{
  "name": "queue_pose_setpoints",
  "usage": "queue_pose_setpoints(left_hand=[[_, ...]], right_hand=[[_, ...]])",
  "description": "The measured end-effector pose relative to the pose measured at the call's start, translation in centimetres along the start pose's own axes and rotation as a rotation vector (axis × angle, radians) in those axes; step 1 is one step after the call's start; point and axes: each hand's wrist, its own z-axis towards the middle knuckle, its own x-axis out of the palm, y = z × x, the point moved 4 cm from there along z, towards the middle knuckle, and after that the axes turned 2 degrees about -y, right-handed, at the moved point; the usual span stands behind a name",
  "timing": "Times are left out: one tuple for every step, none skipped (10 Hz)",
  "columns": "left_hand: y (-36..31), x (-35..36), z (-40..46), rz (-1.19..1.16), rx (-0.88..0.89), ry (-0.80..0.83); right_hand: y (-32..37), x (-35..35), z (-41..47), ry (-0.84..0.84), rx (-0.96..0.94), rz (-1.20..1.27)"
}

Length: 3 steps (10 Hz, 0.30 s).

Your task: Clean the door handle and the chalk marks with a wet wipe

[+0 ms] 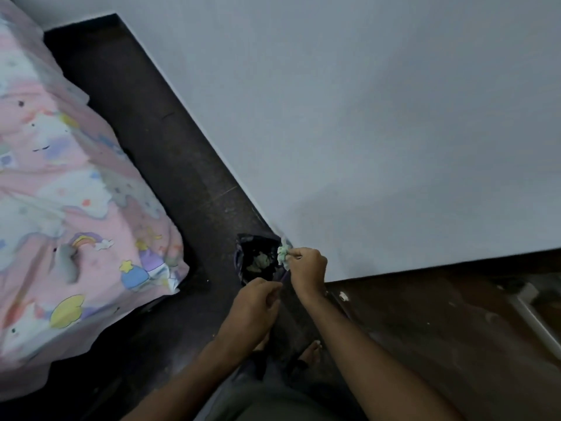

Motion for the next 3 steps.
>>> queue_pose_setpoints(left_hand=[[0.7,-0.4,-0.2,-0.024,-0.035,-0.035],[1.8,-0.7,-0.1,-0.036,-0.091,-0.039],[2.5,-0.7,0.6,-0.064,-0.136,-0.044]], right_hand=[[-0.6,1.8,0.7,0.034,0.046,-0.022],[-1.7,2.5,0.7,0.052,0.083,-0.068],[-2.7,2.9,0.8,0.062,0.043,-0.11]])
